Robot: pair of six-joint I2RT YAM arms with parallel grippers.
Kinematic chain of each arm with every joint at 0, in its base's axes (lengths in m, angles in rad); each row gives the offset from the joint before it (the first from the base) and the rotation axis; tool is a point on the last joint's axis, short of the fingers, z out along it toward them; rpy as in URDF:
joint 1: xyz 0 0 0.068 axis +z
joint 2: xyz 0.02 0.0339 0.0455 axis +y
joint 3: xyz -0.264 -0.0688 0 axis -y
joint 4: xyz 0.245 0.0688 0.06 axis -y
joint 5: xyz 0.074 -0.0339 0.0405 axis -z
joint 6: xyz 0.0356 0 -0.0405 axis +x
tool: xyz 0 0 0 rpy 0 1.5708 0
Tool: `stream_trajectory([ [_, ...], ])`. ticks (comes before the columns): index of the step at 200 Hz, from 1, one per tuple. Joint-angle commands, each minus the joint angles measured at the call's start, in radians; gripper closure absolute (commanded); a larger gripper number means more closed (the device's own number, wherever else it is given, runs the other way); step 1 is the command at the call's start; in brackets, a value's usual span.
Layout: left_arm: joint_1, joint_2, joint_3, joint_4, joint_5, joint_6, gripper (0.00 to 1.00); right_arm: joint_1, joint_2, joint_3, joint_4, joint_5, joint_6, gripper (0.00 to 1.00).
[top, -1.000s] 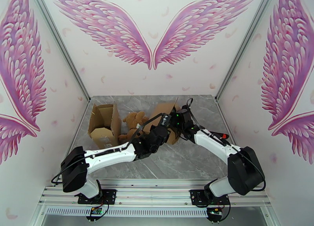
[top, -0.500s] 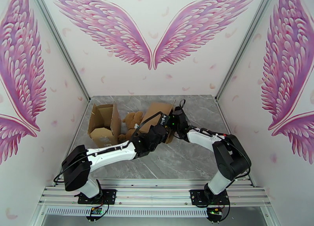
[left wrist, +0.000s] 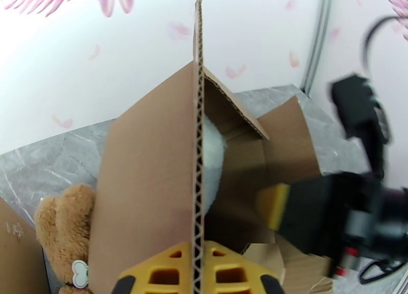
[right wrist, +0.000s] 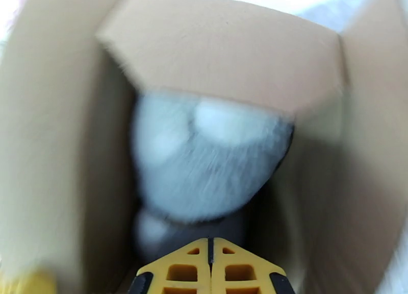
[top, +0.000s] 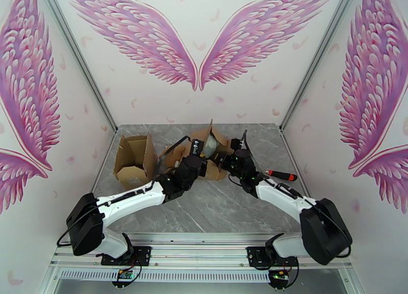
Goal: Unpack the express box
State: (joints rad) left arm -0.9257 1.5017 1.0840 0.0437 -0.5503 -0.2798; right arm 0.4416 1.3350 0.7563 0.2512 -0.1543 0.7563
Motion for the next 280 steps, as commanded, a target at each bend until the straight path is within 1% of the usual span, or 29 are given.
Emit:
stream_trajectory([
  [1, 0.004, -0.041, -0.021, -0.005, 0.001, -0.040, 1.00, 0.006, -0.073, -0.012, -0.039, -0.006, -0.067, 1.00],
  [14, 0.000, -0.049, -0.033, 0.027, 0.042, -0.027, 1.00, 0.006, -0.078, 0.030, -0.127, 0.013, -0.074, 1.00],
  [23, -0.009, -0.048, -0.038, 0.041, 0.072, -0.012, 1.00, 0.006, -0.068, 0.056, -0.147, -0.004, -0.083, 1.00],
  [32, -0.023, -0.042, -0.036, 0.047, 0.088, 0.010, 1.00, 0.007, -0.054, 0.078, -0.166, -0.008, -0.058, 1.00],
  [50, -0.057, -0.029, -0.032, 0.055, 0.095, 0.039, 1.00, 0.012, -0.021, 0.120, -0.212, -0.002, -0.011, 0.86],
  [61, -0.075, -0.024, -0.033, 0.068, 0.096, 0.050, 1.00, 0.026, -0.007, 0.150, -0.268, 0.043, -0.008, 0.75],
  [80, -0.114, -0.007, -0.029, 0.095, 0.081, 0.109, 1.00, 0.039, 0.043, 0.208, -0.395, 0.123, -0.023, 0.65],
  [91, -0.141, 0.006, -0.022, 0.113, 0.062, 0.171, 1.00, 0.040, 0.094, 0.238, -0.436, 0.145, -0.035, 0.61],
  [99, -0.164, 0.017, -0.010, 0.120, 0.042, 0.214, 1.00, 0.040, 0.122, 0.220, -0.391, 0.137, -0.022, 0.56],
  [112, -0.196, 0.031, 0.011, 0.131, 0.038, 0.264, 1.00, 0.038, 0.145, 0.126, -0.203, 0.124, 0.037, 0.44],
  [123, -0.215, 0.037, 0.019, 0.150, 0.054, 0.286, 1.00, 0.038, 0.170, 0.052, -0.056, 0.124, 0.101, 0.35],
  [132, -0.225, 0.040, 0.022, 0.163, 0.076, 0.295, 1.00, 0.039, 0.196, 0.020, 0.047, 0.106, 0.113, 0.28],
  [134, -0.226, 0.042, 0.022, 0.166, 0.084, 0.295, 1.00, 0.039, 0.203, 0.015, 0.065, 0.102, 0.115, 0.26],
  [155, -0.228, 0.053, 0.021, 0.179, 0.156, 0.282, 1.00, 0.040, 0.257, 0.000, 0.210, 0.067, 0.071, 0.18],
  [171, -0.222, 0.054, 0.017, 0.176, 0.209, 0.267, 1.00, 0.040, 0.275, -0.019, 0.307, 0.068, 0.026, 0.14],
  [178, -0.218, 0.053, 0.017, 0.172, 0.235, 0.260, 1.00, 0.040, 0.278, -0.029, 0.353, 0.075, 0.009, 0.09],
  [184, -0.215, 0.050, 0.019, 0.169, 0.249, 0.249, 1.00, 0.040, 0.279, -0.043, 0.400, 0.084, -0.005, 0.00],
  [201, -0.199, 0.043, 0.021, 0.168, 0.290, 0.222, 1.00, 0.041, 0.284, -0.064, 0.503, 0.103, -0.043, 0.01],
  [227, -0.182, 0.043, 0.024, 0.162, 0.340, 0.191, 1.00, 0.038, 0.306, -0.029, 0.494, 0.113, -0.068, 0.00],
  [243, -0.179, 0.045, 0.031, 0.147, 0.362, 0.185, 1.00, 0.039, 0.325, -0.016, 0.516, 0.112, -0.074, 0.04],
  [254, -0.179, 0.045, 0.030, 0.143, 0.373, 0.180, 1.00, 0.039, 0.340, -0.012, 0.543, 0.114, -0.082, 0.10],
  [264, -0.176, 0.043, 0.034, 0.136, 0.380, 0.178, 1.00, 0.038, 0.351, 0.004, 0.520, 0.131, -0.085, 0.17],
  [280, -0.174, 0.040, 0.036, 0.129, 0.383, 0.179, 1.00, 0.039, 0.367, 0.039, 0.459, 0.142, -0.099, 0.32],
])
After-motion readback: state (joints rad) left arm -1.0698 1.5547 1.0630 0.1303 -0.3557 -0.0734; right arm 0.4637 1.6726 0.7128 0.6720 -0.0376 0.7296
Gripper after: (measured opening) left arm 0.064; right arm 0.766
